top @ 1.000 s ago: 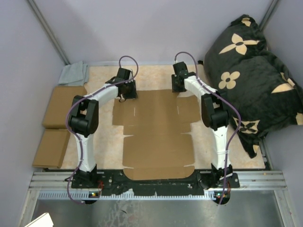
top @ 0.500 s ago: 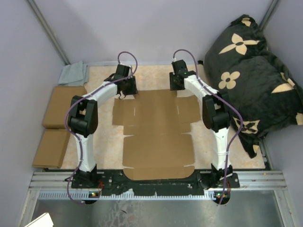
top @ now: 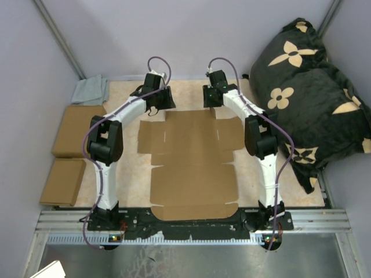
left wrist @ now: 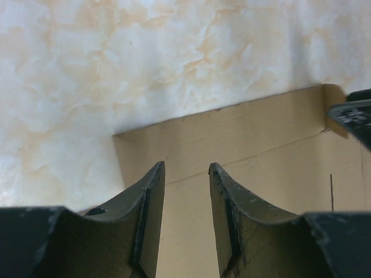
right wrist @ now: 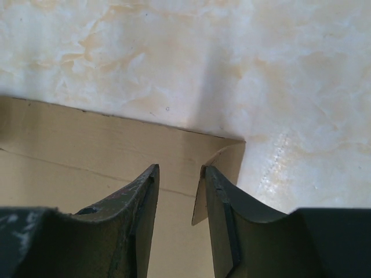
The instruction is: Fold the paper box
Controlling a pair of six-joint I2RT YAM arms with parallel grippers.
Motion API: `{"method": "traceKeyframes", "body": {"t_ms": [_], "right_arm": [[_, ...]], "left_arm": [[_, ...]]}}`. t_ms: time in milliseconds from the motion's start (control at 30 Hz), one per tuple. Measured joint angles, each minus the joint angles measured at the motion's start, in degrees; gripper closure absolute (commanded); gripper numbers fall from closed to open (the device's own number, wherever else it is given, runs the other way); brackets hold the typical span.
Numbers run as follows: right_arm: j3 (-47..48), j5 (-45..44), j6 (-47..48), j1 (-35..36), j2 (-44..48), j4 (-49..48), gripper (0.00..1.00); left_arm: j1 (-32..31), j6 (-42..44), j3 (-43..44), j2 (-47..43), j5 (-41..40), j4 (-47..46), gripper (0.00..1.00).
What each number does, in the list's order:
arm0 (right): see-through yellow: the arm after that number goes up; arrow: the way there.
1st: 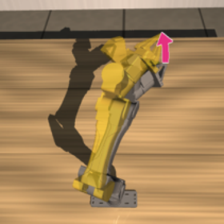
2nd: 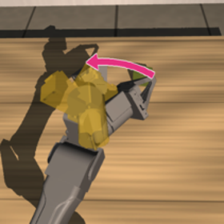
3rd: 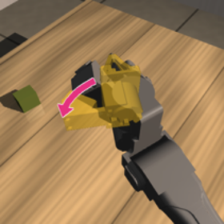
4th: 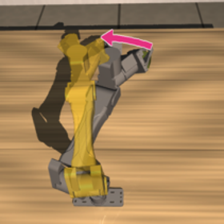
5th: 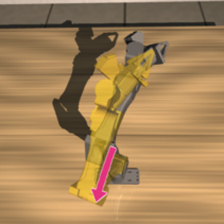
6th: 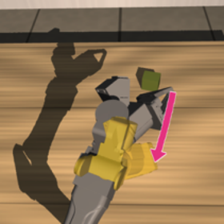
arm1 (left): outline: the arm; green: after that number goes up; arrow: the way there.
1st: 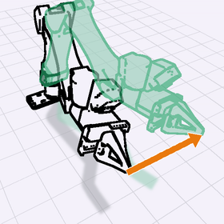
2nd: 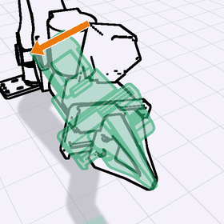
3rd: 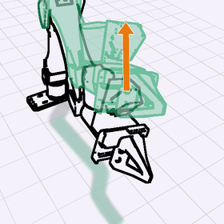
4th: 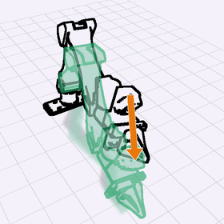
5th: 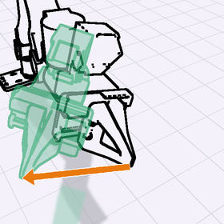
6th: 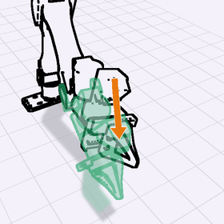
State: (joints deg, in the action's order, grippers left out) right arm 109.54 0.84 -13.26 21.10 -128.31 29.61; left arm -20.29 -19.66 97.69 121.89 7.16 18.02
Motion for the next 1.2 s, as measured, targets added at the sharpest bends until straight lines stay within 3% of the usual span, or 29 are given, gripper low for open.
{"method": "traceKeyframes", "body": {"t_ms": [400, 633, 767, 967, 1100, 1200], "right_arm": [[2.34, 2.89, -0.46, 0.26, -6.64, -0.44, 0.61], [2.21, 3.04, -0.52, 0.26, -6.64, -0.94, 0.62], [2.21, 2.97, -0.85, 0.26, -6.64, -0.94, 0.62], [2.21, 2.84, -0.92, 0.26, -6.67, -0.94, 0.63], [2.21, 2.82, -0.94, 0.26, -6.75, -0.96, 0.63], [2.21, 2.84, -1.01, 0.26, -6.78, -0.96, 0.63]], "left_arm": [[-0.57, -1.68, 2.54, 8.48, 2.95, -1.49, 0.58], [-0.5, -1.25, 2.38, 7.02, 0.5, -0.24, 0.57], [0.46, -1.07, -0.13, 1.18, -3.82, 0.24, 0.58], [8.11, -2.43, -5.11, -8.48, -5.9, -1.16, 0.61], [13.9, -2.82, -5.81, -6.58, -6.88, -1.03, 0.62], [14.25, -3.06, -5.55, -2.67, -6.38, 0.55, 0.63]]}}
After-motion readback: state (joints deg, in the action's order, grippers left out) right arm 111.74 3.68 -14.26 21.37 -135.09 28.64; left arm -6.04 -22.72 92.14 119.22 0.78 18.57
